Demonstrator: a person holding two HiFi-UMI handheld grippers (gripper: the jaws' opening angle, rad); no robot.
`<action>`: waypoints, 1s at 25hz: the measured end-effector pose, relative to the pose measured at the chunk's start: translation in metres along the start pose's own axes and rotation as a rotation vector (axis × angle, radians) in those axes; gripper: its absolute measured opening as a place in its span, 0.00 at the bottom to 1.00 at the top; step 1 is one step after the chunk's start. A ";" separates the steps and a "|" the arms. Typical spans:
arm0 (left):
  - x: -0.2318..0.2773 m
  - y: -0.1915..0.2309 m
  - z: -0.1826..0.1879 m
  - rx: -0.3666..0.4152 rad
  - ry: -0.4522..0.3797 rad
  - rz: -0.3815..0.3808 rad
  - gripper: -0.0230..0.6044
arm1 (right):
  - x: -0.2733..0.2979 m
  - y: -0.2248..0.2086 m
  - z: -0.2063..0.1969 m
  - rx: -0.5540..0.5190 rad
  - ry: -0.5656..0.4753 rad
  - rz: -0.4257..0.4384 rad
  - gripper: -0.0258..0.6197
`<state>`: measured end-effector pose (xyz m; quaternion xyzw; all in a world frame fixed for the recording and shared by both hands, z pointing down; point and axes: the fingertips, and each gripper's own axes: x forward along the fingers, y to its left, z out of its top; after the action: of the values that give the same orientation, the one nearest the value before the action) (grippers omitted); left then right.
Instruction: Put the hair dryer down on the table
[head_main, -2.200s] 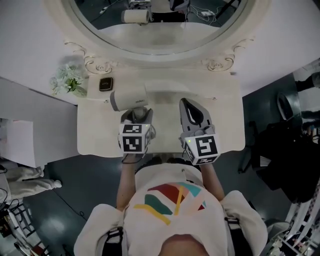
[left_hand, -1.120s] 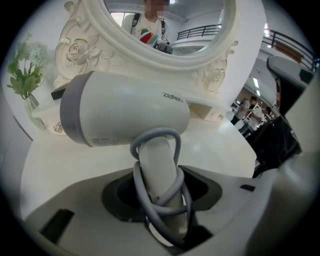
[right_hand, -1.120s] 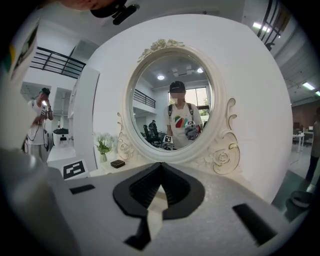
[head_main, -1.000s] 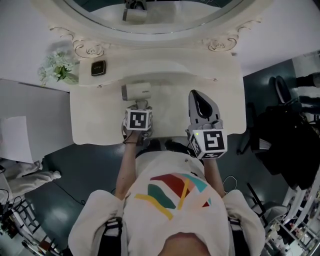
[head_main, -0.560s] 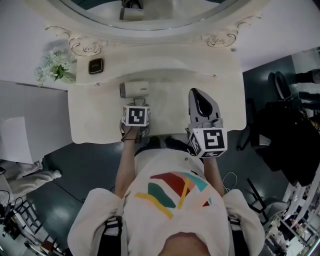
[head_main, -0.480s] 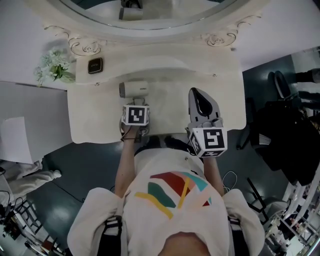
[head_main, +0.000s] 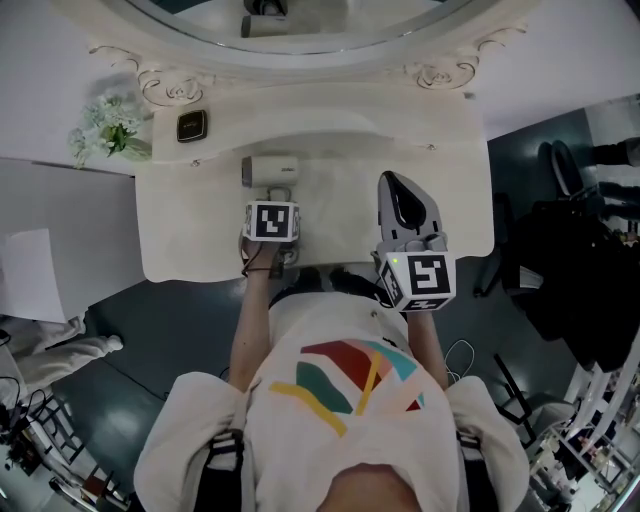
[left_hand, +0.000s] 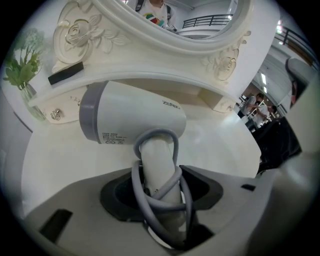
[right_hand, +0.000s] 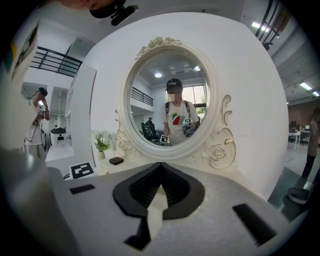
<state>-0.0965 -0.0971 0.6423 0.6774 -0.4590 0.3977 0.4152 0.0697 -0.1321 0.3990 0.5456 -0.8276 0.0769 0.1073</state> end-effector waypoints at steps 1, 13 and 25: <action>0.001 0.000 -0.001 -0.009 0.000 -0.004 0.37 | 0.000 0.001 0.000 0.000 -0.001 0.003 0.04; 0.002 0.002 0.000 -0.079 -0.043 -0.019 0.40 | 0.002 0.007 0.002 -0.006 -0.007 0.032 0.04; 0.002 -0.005 0.002 -0.114 -0.132 -0.027 0.49 | -0.001 0.011 0.002 -0.007 -0.014 0.050 0.04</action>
<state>-0.0910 -0.0987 0.6421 0.6833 -0.4982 0.3199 0.4274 0.0595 -0.1277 0.3964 0.5247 -0.8421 0.0731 0.1014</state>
